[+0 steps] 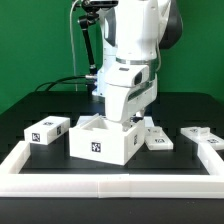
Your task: Assemble cabinet
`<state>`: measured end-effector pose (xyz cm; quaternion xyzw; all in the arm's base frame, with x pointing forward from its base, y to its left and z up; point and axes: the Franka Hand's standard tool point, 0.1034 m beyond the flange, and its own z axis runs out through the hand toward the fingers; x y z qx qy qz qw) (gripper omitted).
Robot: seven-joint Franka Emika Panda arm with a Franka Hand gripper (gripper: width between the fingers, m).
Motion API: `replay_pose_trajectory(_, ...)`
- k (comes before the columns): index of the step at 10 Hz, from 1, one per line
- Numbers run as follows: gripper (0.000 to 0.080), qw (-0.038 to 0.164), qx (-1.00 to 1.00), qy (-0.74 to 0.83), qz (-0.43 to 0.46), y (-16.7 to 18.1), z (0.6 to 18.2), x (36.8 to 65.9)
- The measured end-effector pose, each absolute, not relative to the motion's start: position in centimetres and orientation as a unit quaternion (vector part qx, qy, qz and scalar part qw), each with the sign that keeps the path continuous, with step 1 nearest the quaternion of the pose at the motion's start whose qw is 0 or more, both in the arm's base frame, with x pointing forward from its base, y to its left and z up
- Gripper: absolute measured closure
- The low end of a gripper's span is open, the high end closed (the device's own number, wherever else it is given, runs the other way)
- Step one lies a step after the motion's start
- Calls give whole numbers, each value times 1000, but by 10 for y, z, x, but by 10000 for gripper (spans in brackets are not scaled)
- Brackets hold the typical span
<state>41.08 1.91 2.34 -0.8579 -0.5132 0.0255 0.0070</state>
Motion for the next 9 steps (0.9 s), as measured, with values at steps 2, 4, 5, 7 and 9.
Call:
replay_pose_trajectory(2, 589, 7, -858, -513, 25, 19, 23, 411)
replay_pose_trajectory(4, 764, 6, -858, -513, 24, 19, 24, 412)
replay_pose_trajectory(5, 764, 6, -858, -513, 24, 19, 24, 412)
replay_pose_trajectory(7, 764, 6, -858, -513, 24, 19, 24, 412)
replay_pose_trajectory(9, 764, 6, -858, -513, 24, 19, 24, 412)
